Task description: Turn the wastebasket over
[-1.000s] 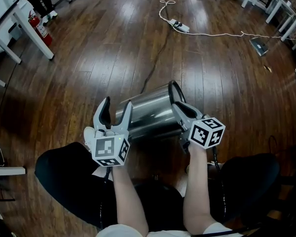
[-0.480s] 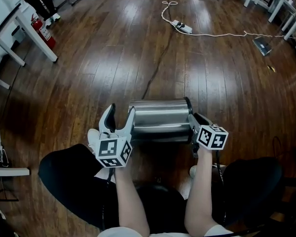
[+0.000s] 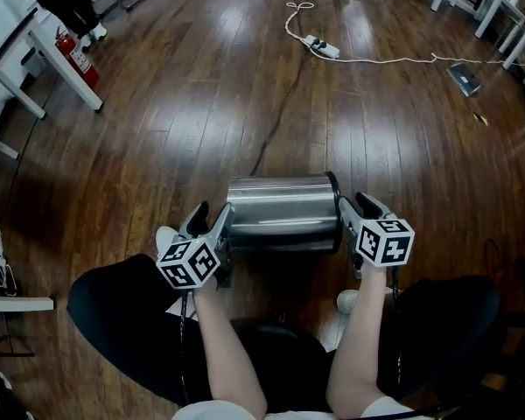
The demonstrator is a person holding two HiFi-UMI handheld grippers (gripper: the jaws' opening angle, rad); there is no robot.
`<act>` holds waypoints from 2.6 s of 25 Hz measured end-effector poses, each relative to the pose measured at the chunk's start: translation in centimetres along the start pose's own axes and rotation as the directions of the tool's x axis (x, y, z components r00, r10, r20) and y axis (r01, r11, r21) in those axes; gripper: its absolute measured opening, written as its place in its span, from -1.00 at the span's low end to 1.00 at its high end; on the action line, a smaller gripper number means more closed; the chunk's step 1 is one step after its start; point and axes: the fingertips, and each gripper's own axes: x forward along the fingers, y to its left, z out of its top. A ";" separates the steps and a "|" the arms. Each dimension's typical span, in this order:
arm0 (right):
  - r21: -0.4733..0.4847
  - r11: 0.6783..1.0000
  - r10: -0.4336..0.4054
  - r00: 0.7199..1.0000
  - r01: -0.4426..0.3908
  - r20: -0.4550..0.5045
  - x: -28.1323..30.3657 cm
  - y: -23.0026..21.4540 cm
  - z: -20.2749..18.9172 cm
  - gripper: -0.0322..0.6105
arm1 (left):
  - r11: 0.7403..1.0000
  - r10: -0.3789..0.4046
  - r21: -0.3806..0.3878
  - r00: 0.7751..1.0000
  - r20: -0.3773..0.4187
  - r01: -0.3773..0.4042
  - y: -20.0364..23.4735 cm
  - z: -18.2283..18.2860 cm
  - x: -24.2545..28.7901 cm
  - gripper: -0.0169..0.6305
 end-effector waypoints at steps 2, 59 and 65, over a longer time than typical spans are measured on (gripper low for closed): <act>0.011 1.000 0.006 1.000 -0.005 -0.018 0.0 0.0 -0.6 -0.38 | 0.996 -0.014 -0.092 0.999 -0.030 0.011 1.0 -1.5 0.0 0.02; 0.344 0.932 0.171 0.974 -0.113 -0.145 1.6 -0.8 -9.7 -0.69 | 0.930 -0.111 0.298 0.939 -0.325 0.214 -7.8 -0.9 0.3 -0.59; 0.507 0.858 0.160 0.980 -0.079 -0.119 3.6 -2.8 -16.3 -0.68 | 0.780 -0.207 0.473 0.882 -0.423 0.410 -16.1 -2.9 1.7 -0.66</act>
